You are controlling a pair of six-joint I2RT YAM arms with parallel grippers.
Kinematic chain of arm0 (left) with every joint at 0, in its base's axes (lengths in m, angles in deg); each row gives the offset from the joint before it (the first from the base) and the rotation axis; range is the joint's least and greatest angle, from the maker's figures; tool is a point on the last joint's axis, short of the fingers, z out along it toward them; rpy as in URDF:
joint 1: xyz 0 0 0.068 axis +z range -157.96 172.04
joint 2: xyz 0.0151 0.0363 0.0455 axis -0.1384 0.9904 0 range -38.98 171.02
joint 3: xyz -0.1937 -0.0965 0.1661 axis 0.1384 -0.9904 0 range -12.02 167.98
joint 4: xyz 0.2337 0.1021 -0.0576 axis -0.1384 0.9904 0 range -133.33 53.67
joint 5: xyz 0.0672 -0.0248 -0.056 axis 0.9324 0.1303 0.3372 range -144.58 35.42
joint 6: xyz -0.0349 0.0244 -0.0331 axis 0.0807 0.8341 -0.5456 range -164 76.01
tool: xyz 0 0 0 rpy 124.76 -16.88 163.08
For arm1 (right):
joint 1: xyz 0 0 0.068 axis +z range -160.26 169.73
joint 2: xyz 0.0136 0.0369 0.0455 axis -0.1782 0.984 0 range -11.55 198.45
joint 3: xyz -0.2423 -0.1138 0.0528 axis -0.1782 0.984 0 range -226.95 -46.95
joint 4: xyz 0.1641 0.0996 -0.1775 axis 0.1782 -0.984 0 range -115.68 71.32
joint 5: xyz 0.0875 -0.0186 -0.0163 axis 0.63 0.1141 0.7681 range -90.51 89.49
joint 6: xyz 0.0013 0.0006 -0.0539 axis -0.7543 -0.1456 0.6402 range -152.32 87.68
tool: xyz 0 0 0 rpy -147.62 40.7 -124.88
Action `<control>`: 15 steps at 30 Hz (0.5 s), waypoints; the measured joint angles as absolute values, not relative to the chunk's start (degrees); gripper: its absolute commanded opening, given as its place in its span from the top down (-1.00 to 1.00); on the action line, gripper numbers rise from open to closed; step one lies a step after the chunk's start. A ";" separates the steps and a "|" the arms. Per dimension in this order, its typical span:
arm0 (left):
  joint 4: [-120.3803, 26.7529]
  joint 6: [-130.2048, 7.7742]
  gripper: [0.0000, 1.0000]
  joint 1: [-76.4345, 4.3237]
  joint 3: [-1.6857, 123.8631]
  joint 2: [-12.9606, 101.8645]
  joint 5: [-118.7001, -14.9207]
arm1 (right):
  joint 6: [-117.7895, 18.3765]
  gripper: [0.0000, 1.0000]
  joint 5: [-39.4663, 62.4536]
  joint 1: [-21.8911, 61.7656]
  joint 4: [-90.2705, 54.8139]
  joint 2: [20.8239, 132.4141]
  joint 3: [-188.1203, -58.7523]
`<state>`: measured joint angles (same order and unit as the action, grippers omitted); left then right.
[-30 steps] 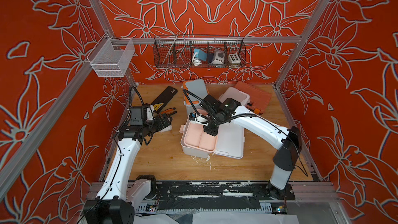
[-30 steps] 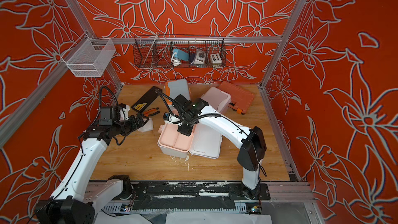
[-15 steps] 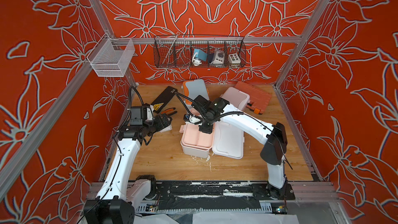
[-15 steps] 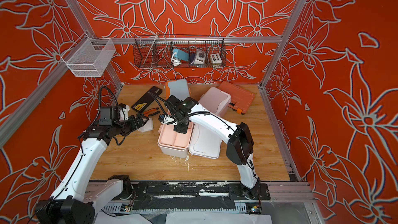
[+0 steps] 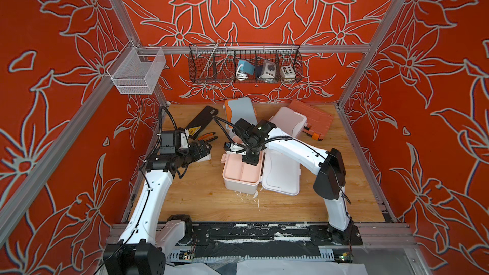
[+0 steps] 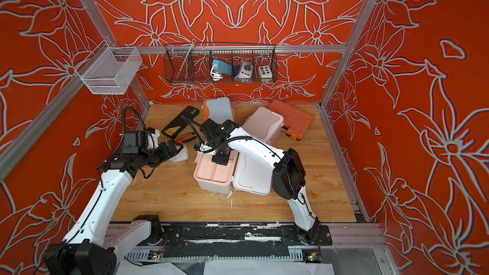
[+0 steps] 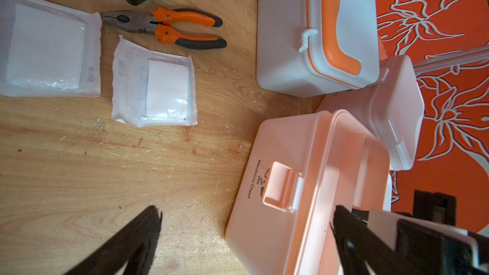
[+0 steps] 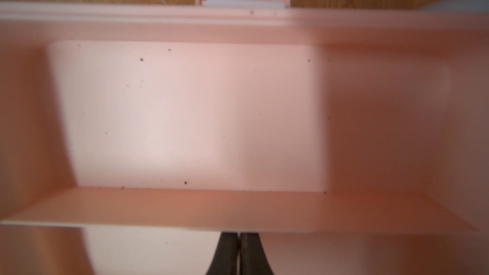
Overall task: Open first aid kits and take out gauze
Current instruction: Place the compartment layer in the first aid kit.
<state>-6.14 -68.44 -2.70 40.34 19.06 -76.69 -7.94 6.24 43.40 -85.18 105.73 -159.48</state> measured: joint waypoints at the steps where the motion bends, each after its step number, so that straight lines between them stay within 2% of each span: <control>1: -6.16 -68.44 -0.96 -2.70 40.26 19.06 -76.71 | -8.07 1.00 6.57 43.38 -85.03 105.73 -159.30; 15: -6.23 -68.44 -0.96 -2.68 39.56 19.06 -76.97 | -9.73 1.00 9.89 43.23 -81.90 105.73 -155.06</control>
